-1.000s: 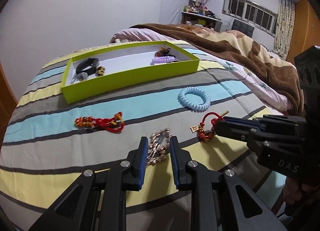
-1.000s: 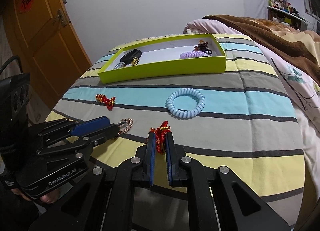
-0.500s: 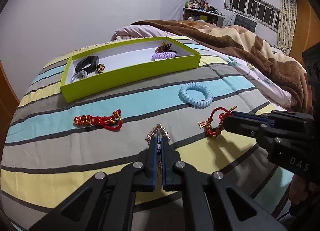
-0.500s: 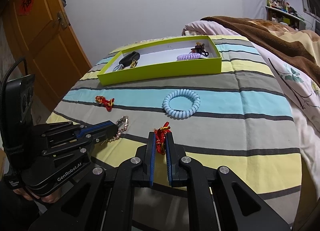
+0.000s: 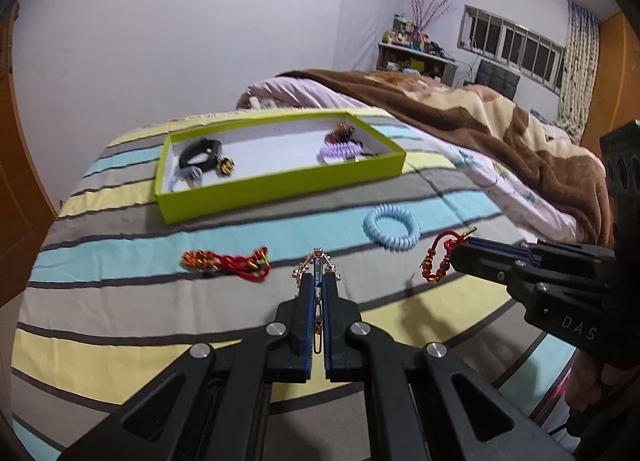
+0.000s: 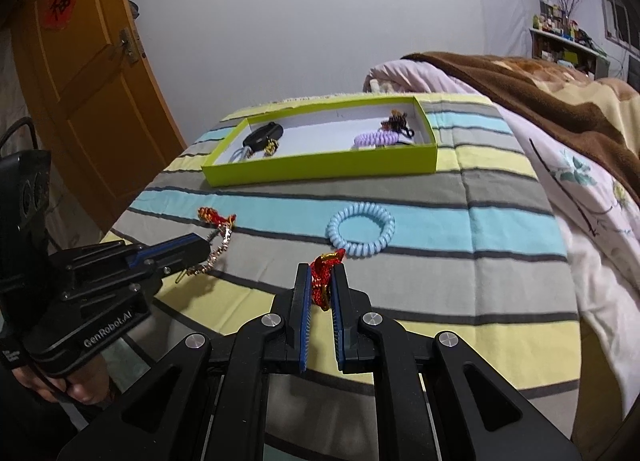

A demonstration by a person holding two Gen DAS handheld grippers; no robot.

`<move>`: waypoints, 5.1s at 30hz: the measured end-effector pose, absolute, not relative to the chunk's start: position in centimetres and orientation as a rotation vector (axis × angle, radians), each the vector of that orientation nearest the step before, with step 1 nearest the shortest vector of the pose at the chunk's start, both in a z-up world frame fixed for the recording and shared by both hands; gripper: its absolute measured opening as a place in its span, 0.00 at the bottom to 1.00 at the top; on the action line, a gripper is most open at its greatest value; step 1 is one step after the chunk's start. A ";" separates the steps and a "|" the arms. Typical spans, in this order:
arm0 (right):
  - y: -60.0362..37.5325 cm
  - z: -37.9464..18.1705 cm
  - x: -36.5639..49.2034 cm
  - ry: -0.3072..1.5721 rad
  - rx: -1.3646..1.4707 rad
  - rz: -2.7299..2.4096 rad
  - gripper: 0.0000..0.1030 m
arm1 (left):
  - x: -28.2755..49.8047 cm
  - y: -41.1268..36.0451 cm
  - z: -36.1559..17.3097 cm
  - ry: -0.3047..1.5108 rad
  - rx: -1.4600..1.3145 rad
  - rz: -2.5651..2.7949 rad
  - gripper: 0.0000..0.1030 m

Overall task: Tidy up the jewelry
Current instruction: 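Carry the rhinestone pendant into the green box with the left tool while the right carries the red knot charm, then open both tools inside the box and withdraw them, then move the left tool to the red beaded tassel while the right grasps the light blue coil tie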

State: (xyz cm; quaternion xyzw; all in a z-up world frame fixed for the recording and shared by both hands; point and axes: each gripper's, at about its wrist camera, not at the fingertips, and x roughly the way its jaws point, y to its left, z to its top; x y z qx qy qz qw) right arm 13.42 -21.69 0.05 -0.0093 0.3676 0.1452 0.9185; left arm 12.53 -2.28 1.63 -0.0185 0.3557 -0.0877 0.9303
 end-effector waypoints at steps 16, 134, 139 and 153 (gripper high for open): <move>-20.5 3.6 17.9 0.676 -0.090 0.326 0.09 | 15.3 0.5 4.7 0.659 -0.060 -0.109 0.04; -22.2 0.6 10.5 0.712 -0.106 0.222 0.22 | 7.9 1.4 2.6 0.663 -0.127 -0.018 0.23; -22.5 0.0 12.5 0.732 -0.101 0.219 0.22 | 10.0 1.8 1.9 0.685 -0.139 -0.005 0.28; -22.9 -1.5 19.0 0.823 -0.091 0.214 0.22 | 15.9 2.7 -0.8 0.808 -0.259 -0.004 0.33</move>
